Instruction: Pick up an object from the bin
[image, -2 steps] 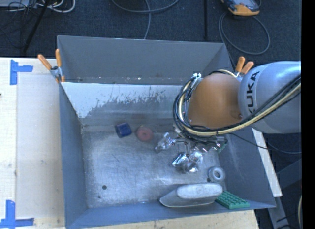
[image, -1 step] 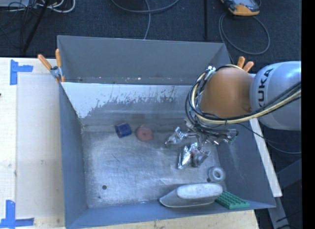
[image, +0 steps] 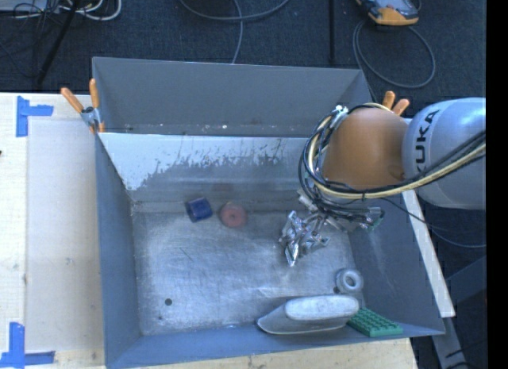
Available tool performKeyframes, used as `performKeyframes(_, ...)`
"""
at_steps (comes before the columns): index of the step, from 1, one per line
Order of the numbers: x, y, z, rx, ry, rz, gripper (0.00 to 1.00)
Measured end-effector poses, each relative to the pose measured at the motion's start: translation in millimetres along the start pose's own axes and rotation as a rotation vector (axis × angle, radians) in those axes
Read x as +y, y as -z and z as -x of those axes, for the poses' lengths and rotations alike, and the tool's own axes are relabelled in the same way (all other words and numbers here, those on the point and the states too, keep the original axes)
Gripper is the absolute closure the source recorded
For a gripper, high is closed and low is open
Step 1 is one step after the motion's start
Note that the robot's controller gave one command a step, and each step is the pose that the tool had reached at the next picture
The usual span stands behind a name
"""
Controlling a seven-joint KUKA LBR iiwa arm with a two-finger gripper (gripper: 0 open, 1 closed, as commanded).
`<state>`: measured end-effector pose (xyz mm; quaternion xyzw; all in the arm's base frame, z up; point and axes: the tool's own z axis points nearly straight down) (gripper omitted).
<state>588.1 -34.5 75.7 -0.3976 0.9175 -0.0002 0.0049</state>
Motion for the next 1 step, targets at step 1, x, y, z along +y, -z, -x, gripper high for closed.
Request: performKeyframes(1,27.9,174.6,-43.5,0.004,0.244,0.001,1.0)
